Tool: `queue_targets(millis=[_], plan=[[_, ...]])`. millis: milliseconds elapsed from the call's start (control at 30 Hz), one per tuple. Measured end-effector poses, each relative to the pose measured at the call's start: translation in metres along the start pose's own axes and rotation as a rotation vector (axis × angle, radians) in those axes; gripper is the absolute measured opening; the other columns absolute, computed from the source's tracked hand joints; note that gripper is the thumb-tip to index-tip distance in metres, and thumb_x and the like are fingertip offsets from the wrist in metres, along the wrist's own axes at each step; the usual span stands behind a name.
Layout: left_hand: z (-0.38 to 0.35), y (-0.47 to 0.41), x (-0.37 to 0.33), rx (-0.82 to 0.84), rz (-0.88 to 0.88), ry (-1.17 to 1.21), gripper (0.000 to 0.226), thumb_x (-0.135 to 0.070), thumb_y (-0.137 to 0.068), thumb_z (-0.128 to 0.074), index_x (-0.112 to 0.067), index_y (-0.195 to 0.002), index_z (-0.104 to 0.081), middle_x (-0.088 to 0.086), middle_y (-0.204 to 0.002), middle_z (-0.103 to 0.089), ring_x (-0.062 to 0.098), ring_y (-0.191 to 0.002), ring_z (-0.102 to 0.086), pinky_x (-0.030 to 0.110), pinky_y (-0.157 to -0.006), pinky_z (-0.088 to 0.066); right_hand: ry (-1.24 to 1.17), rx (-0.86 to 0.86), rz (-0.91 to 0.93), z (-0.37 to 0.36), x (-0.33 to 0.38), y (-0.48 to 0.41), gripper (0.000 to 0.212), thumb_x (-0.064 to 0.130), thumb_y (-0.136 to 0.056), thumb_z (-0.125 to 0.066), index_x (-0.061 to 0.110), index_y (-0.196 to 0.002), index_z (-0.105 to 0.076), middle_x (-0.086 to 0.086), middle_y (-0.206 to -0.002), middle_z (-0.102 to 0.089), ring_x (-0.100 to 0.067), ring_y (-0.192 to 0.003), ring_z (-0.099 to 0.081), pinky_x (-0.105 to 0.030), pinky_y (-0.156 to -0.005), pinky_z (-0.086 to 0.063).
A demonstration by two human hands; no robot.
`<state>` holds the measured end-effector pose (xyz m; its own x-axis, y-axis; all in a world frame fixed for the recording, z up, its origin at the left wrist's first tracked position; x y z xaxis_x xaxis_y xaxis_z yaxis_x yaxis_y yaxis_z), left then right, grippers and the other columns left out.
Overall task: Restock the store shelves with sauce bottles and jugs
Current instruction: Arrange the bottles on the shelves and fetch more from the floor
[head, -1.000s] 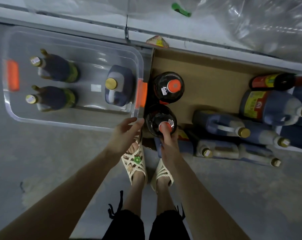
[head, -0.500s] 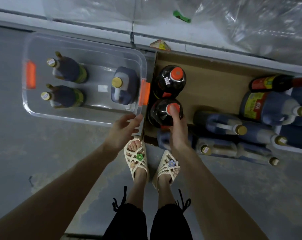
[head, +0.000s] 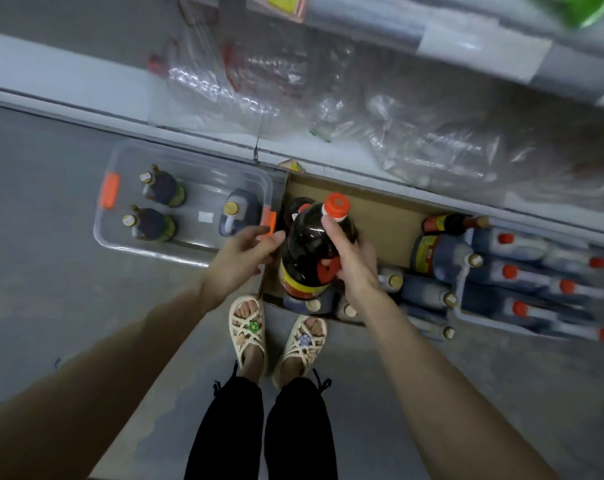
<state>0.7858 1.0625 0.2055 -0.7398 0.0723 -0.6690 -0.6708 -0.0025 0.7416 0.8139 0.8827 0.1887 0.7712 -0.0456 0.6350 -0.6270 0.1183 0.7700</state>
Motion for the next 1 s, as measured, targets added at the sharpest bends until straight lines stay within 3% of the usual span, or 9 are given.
queue_targets(millis=[67, 133, 200, 300, 433, 500, 600, 767, 1000], plan=[[0.0, 0.019, -0.026, 0.035, -0.04, 0.007, 0.045, -0.037, -0.091, -0.058, -0.01, -0.126, -0.052, 0.005, -0.106, -0.063, 0.016, -0.09, -0.06, 0.015, -0.067, -0.047, 0.06, 0.008, 0.064, 0.009, 0.03, 0.023, 0.033, 0.043, -0.072, -0.079, 0.025, -0.096, -0.066, 0.004, -0.095, -0.073, -0.017, -0.092, -0.069, -0.036, -0.075, -0.058], [0.0, 0.04, -0.055, 0.056, -0.086, -0.018, 0.058, -0.043, -0.085, -0.066, -0.011, -0.131, -0.05, 0.006, -0.11, -0.064, 0.015, -0.092, -0.062, 0.017, -0.07, -0.049, 0.102, 0.018, 0.112, 0.018, 0.063, 0.048, 0.042, 0.049, -0.068, -0.08, 0.021, -0.097, -0.067, -0.001, -0.092, -0.074, -0.025, -0.088, -0.071, -0.041, -0.078, -0.059], [-0.003, 0.064, -0.087, 0.076, -0.137, -0.028, 0.076, -0.052, -0.073, -0.075, -0.014, -0.133, -0.048, 0.006, -0.111, -0.063, 0.013, -0.087, -0.061, 0.026, -0.076, -0.05, 0.145, 0.035, 0.16, 0.027, 0.101, 0.077, 0.054, 0.056, -0.062, -0.08, 0.017, -0.099, -0.068, -0.005, -0.092, -0.075, -0.03, -0.083, -0.071, -0.04, -0.076, -0.058], [-0.011, 0.103, -0.142, 0.116, -0.234, -0.046, 0.066, -0.038, -0.079, -0.075, -0.019, -0.134, -0.044, 0.0, -0.109, -0.063, -0.002, -0.079, -0.063, 0.017, -0.07, -0.048, 0.18, 0.058, 0.264, 0.042, 0.165, 0.127, 0.042, 0.05, -0.069, -0.079, 0.017, -0.092, -0.068, -0.008, -0.09, -0.073, -0.023, -0.07, -0.066, -0.035, -0.067, -0.053], [-0.023, 0.159, -0.224, 0.198, -0.398, -0.128, 0.094, -0.053, -0.058, -0.082, -0.024, -0.139, -0.045, 0.001, -0.127, -0.06, 0.008, -0.109, -0.062, 0.025, -0.085, -0.05, 0.219, 0.079, 0.423, 0.059, 0.25, 0.199, 0.034, 0.045, -0.078, -0.073, 0.014, -0.09, -0.069, -0.012, -0.09, -0.073, -0.023, -0.075, -0.066, -0.045, -0.076, -0.056], [-0.028, 0.188, -0.266, 0.244, -0.496, -0.118, 0.083, -0.04, -0.061, -0.086, -0.023, -0.134, -0.05, -0.001, -0.126, -0.062, 0.007, -0.113, -0.06, 0.029, -0.096, -0.048, 0.234, 0.08, 0.513, 0.066, 0.293, 0.237, 0.032, 0.046, -0.078, -0.072, 0.015, -0.087, -0.07, -0.008, -0.089, -0.074, -0.023, -0.081, -0.068, -0.047, -0.082, -0.055], [-0.031, 0.231, -0.326, 0.282, -0.61, -0.111, 0.063, -0.029, -0.065, -0.084, -0.036, -0.12, -0.055, -0.009, -0.12, -0.064, 0.003, -0.112, -0.059, 0.025, -0.097, -0.047, 0.235, 0.08, 0.644, 0.075, 0.352, 0.291, 0.031, 0.049, -0.078, -0.07, 0.019, -0.081, -0.071, 0.001, -0.082, -0.074, -0.019, -0.084, -0.07, -0.045, -0.086, -0.054], [-0.033, 0.289, -0.408, 0.334, -0.782, -0.058, 0.065, -0.01, -0.066, -0.082, -0.029, -0.121, -0.054, -0.007, -0.119, -0.066, 0.008, -0.113, -0.061, 0.027, -0.094, -0.048, 0.174, 0.104, 0.783, 0.083, 0.43, 0.364, 0.04, 0.052, -0.077, -0.071, 0.012, -0.075, -0.072, -0.005, -0.079, -0.075, -0.023, -0.082, -0.071, -0.046, -0.087, -0.054], [-0.019, 0.32, -0.49, 0.187, -0.931, -0.039, 0.075, -0.03, -0.044, -0.091, -0.023, -0.114, -0.066, -0.002, -0.112, -0.071, 0.015, -0.112, -0.063, 0.043, -0.1, -0.047, 0.147, 0.102, 0.929, 0.077, 0.506, 0.408, 0.035, 0.049, -0.079, -0.07, 0.014, -0.076, -0.073, -0.001, -0.08, -0.075, -0.019, -0.081, -0.072, -0.047, -0.088, -0.056]])
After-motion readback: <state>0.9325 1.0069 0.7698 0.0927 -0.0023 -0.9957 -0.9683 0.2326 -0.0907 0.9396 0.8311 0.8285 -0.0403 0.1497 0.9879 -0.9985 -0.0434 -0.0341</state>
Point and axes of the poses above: each hand's wrist, its own y-axis away from the middle knuckle, its own z-axis out of the back of the hand, x = y × z, the point moved 2 cm from there along -y, towards the middle knuckle
